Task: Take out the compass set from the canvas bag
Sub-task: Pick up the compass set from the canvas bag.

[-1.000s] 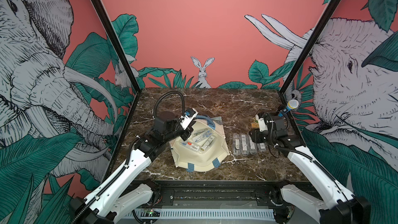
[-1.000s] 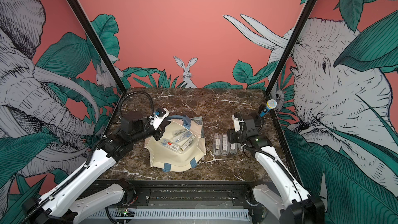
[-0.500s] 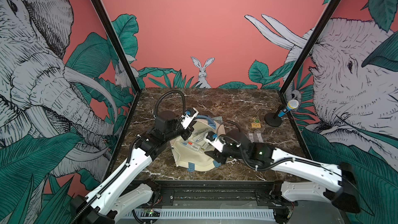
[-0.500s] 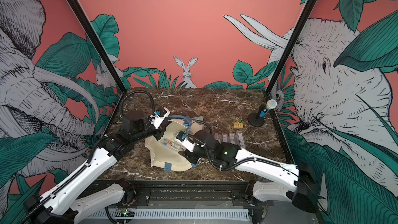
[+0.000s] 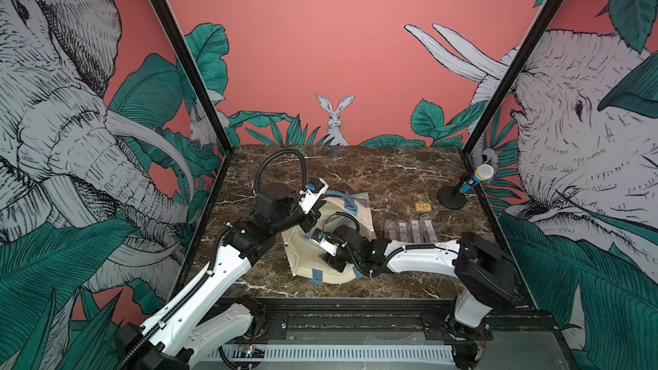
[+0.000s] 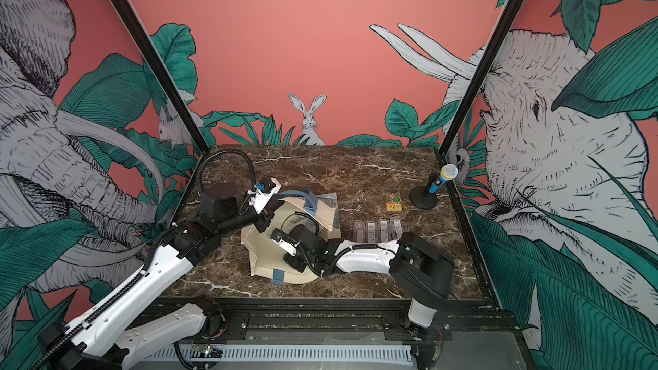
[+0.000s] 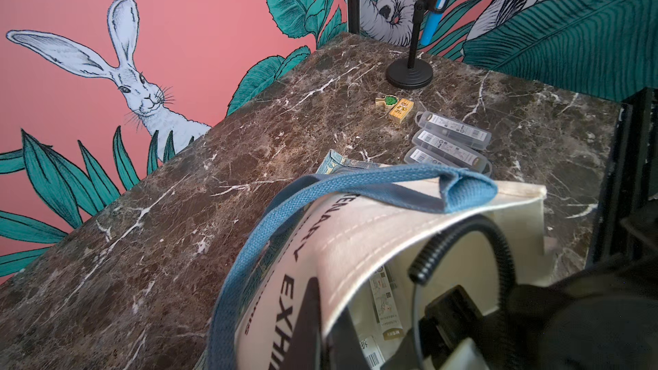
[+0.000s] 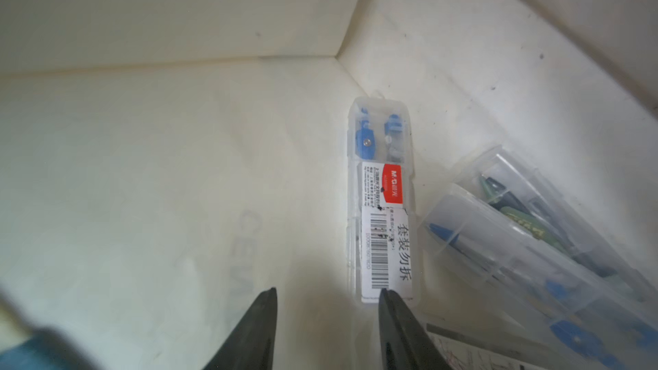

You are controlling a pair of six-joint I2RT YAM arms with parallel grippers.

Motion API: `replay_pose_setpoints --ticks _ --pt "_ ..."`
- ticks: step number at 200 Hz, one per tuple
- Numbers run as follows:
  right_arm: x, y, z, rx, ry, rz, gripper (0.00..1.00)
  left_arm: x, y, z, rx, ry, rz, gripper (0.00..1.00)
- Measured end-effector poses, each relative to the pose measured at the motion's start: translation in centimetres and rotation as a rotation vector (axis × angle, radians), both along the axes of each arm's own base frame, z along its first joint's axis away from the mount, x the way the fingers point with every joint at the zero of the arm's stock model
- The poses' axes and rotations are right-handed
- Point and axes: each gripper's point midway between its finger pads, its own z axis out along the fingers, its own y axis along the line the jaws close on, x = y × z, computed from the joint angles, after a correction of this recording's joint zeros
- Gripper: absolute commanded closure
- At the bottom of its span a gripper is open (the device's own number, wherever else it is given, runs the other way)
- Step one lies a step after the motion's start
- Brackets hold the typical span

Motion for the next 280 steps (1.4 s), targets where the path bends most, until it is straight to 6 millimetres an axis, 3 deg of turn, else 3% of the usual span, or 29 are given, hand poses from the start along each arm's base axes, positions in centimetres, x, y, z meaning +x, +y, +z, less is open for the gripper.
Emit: replay_pose_setpoints --ticks 30,103,133,211,280 --pt "1.8 0.2 -1.7 -0.016 0.017 -0.053 0.47 -0.3 0.1 0.1 -0.006 -0.001 -0.003 1.00" --pt "4.1 1.3 -2.1 0.034 0.055 -0.129 0.32 -0.4 0.2 -0.3 -0.005 0.006 -0.001 1.00" --pt "4.4 1.8 -3.3 0.034 0.104 -0.146 0.35 -0.4 0.3 -0.7 0.000 0.013 0.003 1.00" --pt "3.4 2.8 -3.1 0.036 0.239 -0.129 0.48 -0.5 0.4 -0.7 0.000 0.009 0.004 1.00" --pt "3.7 4.1 -3.3 0.023 0.295 -0.146 0.40 -0.4 0.6 -0.7 0.003 0.004 0.017 1.00"
